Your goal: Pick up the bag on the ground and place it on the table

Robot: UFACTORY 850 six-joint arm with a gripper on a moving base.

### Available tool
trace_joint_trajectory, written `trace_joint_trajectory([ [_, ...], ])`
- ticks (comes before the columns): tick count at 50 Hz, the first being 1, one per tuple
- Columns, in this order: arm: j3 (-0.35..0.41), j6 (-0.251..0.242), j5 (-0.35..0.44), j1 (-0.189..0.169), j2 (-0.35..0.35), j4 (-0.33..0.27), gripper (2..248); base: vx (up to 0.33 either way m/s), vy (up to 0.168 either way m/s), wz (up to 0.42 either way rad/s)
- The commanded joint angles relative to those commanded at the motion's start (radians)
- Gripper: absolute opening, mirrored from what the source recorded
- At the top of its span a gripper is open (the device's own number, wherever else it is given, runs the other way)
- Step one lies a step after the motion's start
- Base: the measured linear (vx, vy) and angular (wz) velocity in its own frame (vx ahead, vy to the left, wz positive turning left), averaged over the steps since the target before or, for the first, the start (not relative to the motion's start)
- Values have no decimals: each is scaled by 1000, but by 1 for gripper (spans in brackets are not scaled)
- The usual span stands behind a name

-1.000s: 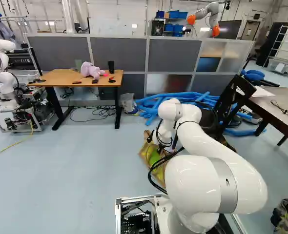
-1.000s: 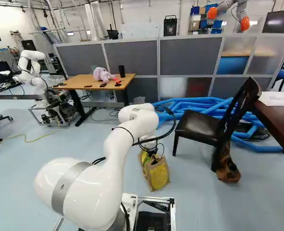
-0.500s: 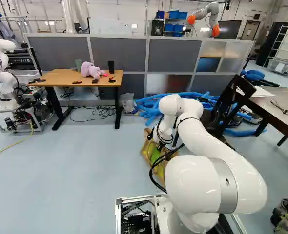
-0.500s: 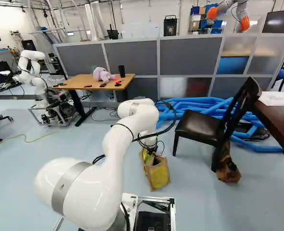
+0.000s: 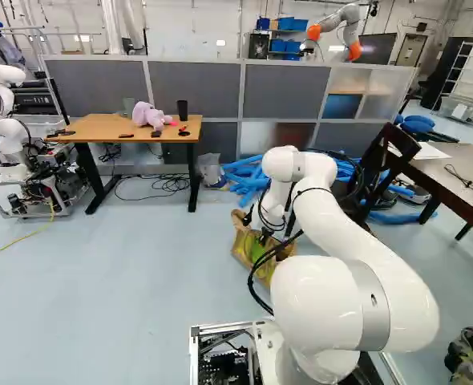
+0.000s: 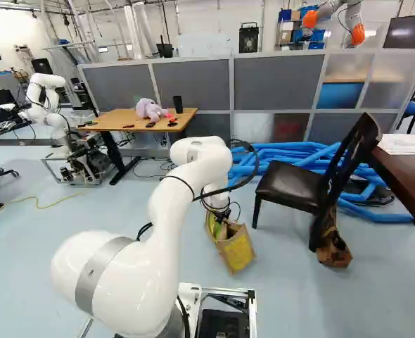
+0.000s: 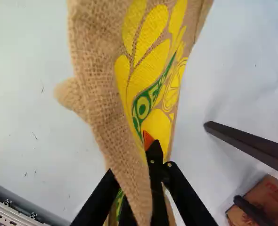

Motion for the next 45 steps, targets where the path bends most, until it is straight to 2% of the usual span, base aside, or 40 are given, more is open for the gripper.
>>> trace_joint_trajectory([
  [45, 143, 0, 0, 19, 164, 75, 21, 0, 0, 0],
])
